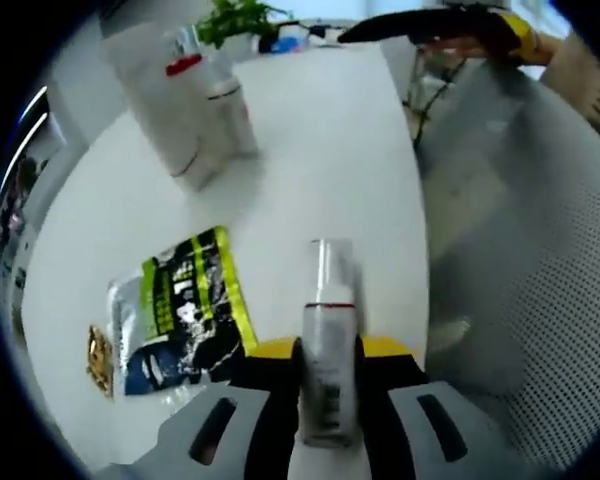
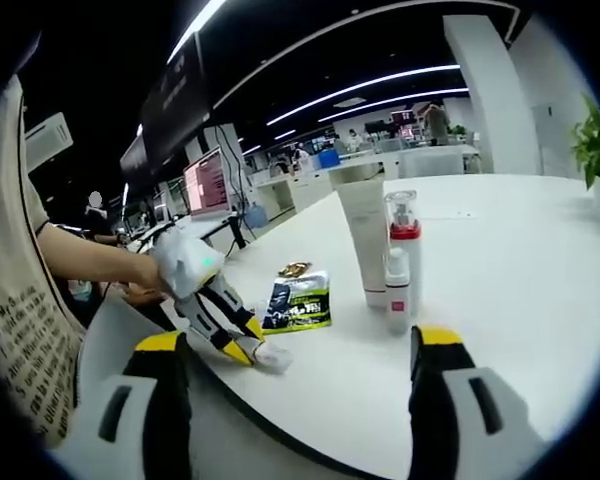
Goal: Arrange the skincare products in the storage area until every visible bottle or jar stands upright without overlapping.
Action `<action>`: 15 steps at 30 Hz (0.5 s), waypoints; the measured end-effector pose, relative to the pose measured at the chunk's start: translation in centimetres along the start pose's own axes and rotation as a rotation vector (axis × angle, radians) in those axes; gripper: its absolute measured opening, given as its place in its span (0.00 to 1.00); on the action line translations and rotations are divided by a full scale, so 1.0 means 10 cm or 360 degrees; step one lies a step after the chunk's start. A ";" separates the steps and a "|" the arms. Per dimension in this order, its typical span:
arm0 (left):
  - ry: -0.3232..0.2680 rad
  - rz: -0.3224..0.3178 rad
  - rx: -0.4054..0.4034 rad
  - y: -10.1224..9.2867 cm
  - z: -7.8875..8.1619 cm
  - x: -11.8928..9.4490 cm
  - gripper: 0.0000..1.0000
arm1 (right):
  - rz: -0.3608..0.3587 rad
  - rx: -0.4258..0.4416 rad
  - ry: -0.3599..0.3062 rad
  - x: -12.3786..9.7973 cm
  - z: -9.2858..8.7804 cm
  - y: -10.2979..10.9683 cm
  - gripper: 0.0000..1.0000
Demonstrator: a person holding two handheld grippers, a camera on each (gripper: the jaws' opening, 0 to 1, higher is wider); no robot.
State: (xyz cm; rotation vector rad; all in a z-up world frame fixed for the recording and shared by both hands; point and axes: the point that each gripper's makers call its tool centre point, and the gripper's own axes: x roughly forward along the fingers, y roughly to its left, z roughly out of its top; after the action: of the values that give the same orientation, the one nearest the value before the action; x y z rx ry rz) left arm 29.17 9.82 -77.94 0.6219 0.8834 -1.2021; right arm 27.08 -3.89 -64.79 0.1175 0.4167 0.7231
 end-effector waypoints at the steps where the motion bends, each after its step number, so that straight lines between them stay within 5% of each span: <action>1: -0.0025 0.0006 -0.0081 0.03 0.02 -0.02 0.17 | 0.0001 0.0000 0.0001 0.00 0.00 0.01 0.92; 15: -0.0302 0.0121 -0.0450 0.27 0.19 -0.37 0.17 | 0.0035 -0.0007 -0.0001 0.00 0.01 0.05 0.90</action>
State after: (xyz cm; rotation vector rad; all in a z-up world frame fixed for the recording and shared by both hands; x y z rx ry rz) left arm 31.87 10.91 -73.89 0.3049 0.8414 -1.0260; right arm 26.80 -3.51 -64.60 0.1185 0.4139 0.7453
